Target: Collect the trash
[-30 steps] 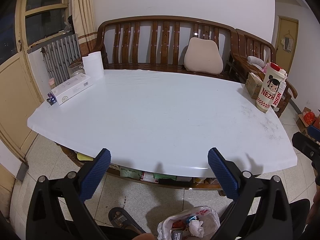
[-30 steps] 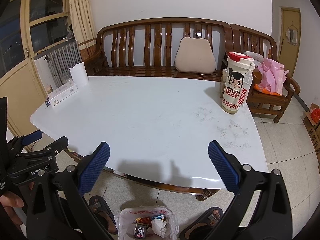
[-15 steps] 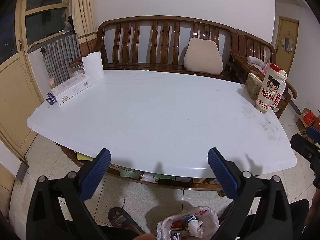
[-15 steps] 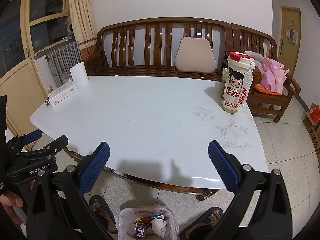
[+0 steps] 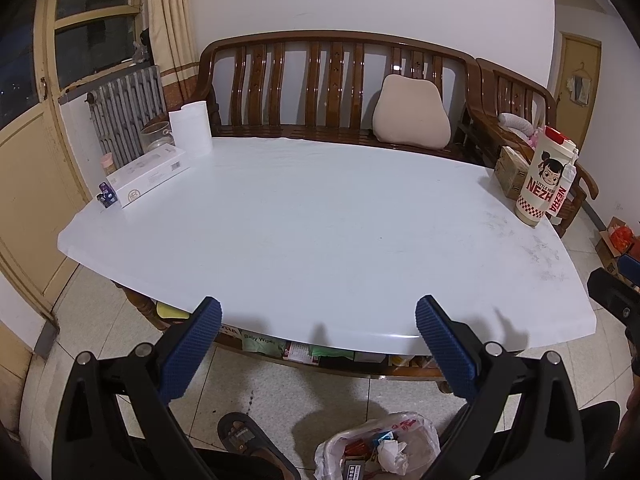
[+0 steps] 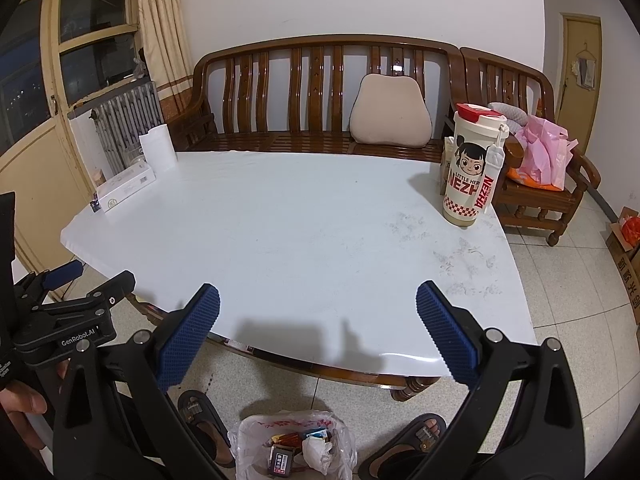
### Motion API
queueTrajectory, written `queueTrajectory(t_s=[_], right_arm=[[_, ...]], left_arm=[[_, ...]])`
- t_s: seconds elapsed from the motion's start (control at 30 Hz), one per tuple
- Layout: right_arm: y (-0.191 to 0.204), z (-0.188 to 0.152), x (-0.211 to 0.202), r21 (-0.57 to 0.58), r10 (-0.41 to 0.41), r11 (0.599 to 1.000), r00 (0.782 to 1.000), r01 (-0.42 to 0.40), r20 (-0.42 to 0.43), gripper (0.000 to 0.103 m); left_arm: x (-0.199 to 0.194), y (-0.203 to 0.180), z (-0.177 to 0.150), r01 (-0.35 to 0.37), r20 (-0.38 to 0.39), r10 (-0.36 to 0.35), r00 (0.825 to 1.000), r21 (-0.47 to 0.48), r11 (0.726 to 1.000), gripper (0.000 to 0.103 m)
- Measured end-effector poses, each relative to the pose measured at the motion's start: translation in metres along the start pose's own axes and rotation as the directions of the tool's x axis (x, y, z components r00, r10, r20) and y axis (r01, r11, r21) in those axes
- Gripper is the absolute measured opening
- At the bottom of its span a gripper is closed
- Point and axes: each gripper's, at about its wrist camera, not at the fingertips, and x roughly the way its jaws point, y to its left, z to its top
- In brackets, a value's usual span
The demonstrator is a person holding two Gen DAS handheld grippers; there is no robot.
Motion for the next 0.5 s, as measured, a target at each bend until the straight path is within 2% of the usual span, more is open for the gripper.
queueTrajectory(t_s=[0.5], right_arm=[[0.0006,-0.0012,0.0005,0.001,-0.001,1.0,1.0,0.001,0.0,0.096]], left_arm=[[-0.0027,0.0028,0.0014,-0.003,0.004,0.003,1.0,-0.018,1.0,0.095]])
